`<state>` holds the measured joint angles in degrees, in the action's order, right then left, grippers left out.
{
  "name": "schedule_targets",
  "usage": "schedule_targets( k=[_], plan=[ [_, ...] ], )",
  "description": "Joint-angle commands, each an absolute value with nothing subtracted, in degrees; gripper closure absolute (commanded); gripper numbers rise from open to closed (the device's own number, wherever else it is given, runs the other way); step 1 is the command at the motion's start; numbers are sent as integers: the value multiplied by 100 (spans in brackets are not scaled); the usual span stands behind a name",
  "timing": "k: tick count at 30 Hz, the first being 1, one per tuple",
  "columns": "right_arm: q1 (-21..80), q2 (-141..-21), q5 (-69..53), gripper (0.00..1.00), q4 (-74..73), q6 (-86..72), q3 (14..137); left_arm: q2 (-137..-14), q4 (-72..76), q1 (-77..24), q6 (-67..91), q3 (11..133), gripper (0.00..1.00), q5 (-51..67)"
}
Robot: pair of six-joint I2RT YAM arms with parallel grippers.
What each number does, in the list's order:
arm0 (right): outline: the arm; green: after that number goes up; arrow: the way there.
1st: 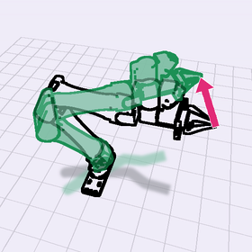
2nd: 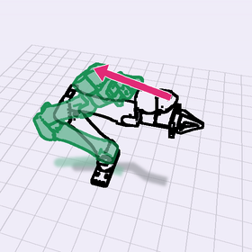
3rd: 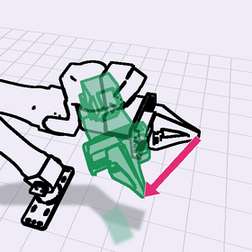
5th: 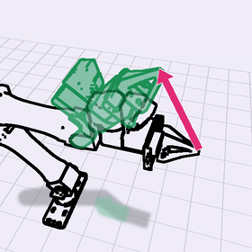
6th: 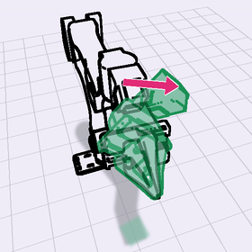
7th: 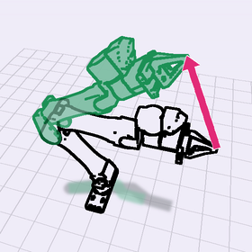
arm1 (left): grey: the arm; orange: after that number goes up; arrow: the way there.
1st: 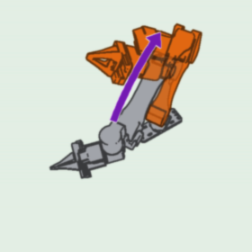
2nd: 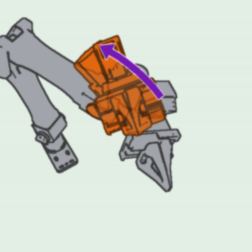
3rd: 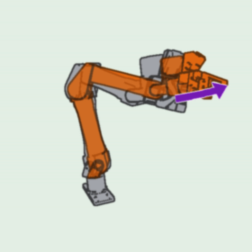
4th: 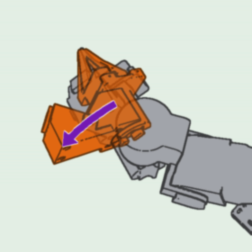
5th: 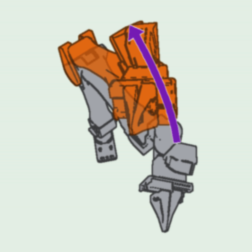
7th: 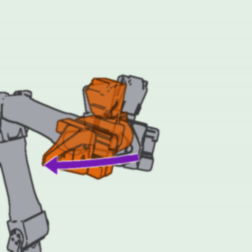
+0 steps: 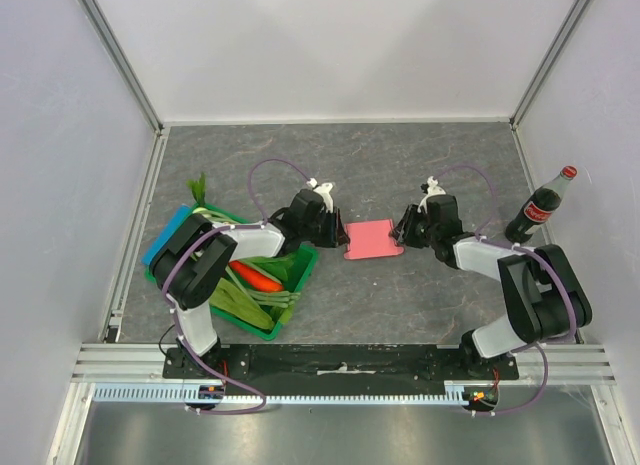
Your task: Fold the paper box
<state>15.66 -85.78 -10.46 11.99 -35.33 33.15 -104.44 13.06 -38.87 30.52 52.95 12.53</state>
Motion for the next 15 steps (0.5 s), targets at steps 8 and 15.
schedule_targets(
  k=[8,15],
  plan=[
    [1205,-8876,-993,84,1248,-3674,3112,-10064,888,-3806,3198,5458,30,1291],
    [906,-9044,-1186,89,1257,-3797,3059,-9809,1290,-3639,3831,5318,14,1801]
  ],
)
